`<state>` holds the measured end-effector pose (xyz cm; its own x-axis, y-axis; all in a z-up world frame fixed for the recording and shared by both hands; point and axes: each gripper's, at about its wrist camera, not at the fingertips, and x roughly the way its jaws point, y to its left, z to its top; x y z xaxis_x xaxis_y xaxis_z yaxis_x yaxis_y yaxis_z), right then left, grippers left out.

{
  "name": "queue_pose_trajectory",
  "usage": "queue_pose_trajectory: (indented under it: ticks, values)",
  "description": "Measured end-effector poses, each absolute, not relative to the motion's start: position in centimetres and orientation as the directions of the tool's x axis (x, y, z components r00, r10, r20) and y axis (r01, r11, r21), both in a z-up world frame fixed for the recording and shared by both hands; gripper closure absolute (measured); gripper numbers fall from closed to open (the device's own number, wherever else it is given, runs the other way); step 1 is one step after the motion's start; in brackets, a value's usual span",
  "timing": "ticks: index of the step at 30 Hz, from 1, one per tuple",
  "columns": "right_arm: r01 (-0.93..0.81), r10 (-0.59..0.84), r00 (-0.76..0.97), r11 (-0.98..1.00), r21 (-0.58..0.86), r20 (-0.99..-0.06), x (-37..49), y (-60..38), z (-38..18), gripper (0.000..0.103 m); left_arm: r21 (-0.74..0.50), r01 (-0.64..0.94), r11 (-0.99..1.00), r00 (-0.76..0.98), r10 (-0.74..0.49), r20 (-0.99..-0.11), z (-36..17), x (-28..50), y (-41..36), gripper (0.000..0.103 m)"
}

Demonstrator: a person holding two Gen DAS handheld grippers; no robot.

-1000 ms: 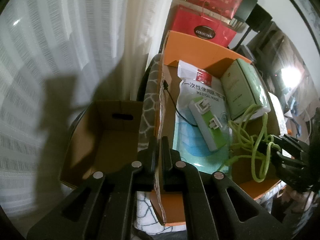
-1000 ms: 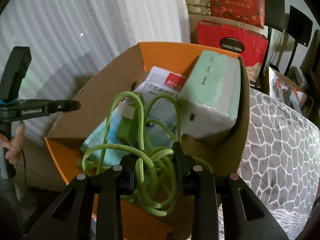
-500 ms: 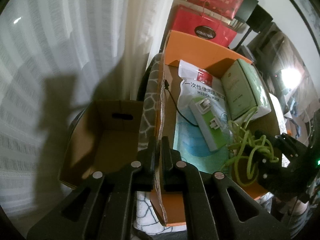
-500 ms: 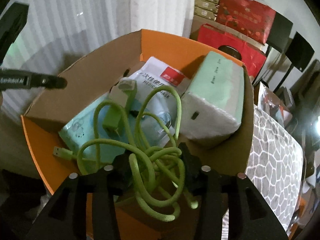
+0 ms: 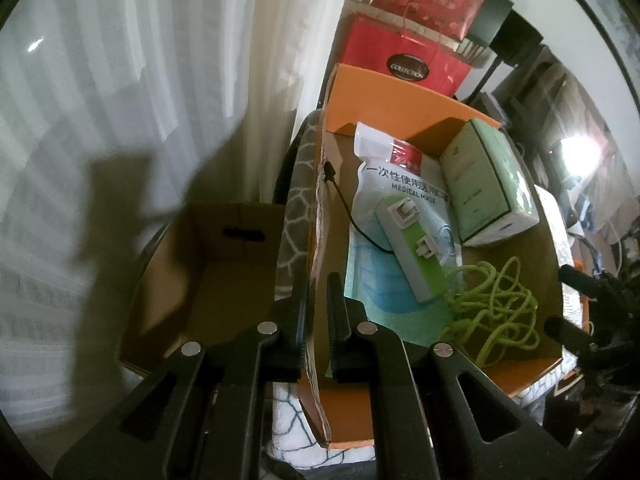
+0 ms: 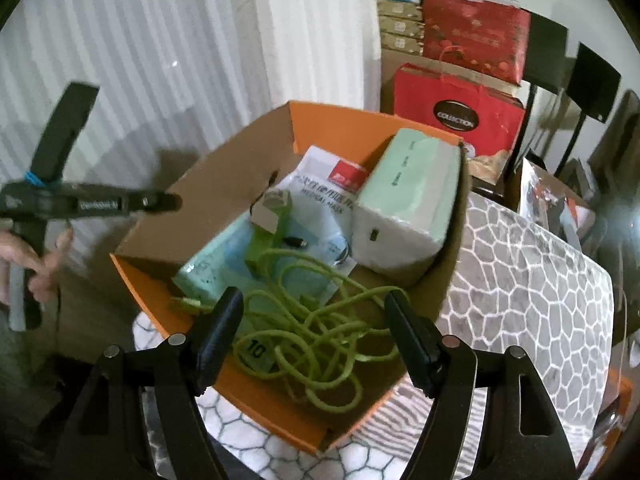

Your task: Organize objects

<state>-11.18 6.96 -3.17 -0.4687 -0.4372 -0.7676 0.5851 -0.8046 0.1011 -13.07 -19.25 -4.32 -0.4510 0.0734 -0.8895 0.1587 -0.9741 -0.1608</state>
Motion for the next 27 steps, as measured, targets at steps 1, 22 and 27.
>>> queue_pose_trajectory:
  ticks: [1, 22, 27]
  values:
    - [0.58, -0.439, -0.474, -0.808, 0.103, -0.763, -11.0, 7.2, -3.0, 0.027, -0.161, 0.159, -0.974, -0.452, 0.073, -0.889, -4.3, -13.0, -19.2, 0.093]
    - [0.417, -0.376, -0.599, -0.9, 0.126, -0.706, -9.0, 14.5, -0.7, 0.001, -0.119, 0.063, -0.991, -0.629, 0.053, -0.775, 1.2, -9.1, -14.4, 0.019]
    - [0.388, -0.351, -0.628, -0.915, 0.111, -0.694, -7.7, 15.9, 0.0, 0.001, -0.101, 0.035, -0.994, -0.672, 0.051, -0.739, 2.8, -7.9, -12.2, 0.004]
